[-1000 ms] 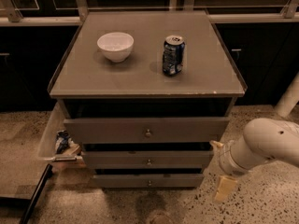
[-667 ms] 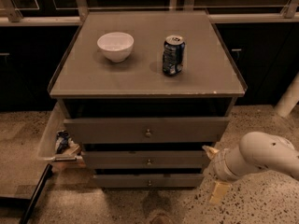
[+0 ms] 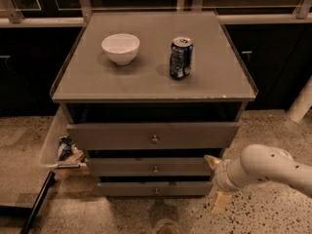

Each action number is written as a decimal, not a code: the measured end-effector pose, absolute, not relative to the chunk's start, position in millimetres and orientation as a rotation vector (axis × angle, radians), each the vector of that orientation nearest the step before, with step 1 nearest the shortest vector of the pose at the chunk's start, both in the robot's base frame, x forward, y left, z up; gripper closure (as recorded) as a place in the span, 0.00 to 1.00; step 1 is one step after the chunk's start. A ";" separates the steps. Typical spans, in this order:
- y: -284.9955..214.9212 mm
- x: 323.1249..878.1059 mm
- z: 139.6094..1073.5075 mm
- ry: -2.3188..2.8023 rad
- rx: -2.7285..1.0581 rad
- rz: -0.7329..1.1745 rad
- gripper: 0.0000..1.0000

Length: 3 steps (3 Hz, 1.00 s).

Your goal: Open middle drawer

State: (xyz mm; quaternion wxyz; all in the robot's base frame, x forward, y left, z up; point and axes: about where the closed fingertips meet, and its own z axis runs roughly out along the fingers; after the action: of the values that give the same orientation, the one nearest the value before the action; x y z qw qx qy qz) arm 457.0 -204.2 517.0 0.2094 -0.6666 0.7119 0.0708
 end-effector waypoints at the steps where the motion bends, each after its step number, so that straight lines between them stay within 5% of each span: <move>1: -195.0 463.8 502.8 1.899 -1.872 0.157 0.00; 3: -187.6 474.1 482.3 1.827 -1.900 0.130 0.00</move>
Offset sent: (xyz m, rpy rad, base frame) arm 0.0289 0.0189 -0.0482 0.0271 -0.1694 0.1271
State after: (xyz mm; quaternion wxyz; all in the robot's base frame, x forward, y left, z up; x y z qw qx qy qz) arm 474.1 -187.6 482.3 0.2485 -0.6974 0.6705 0.0476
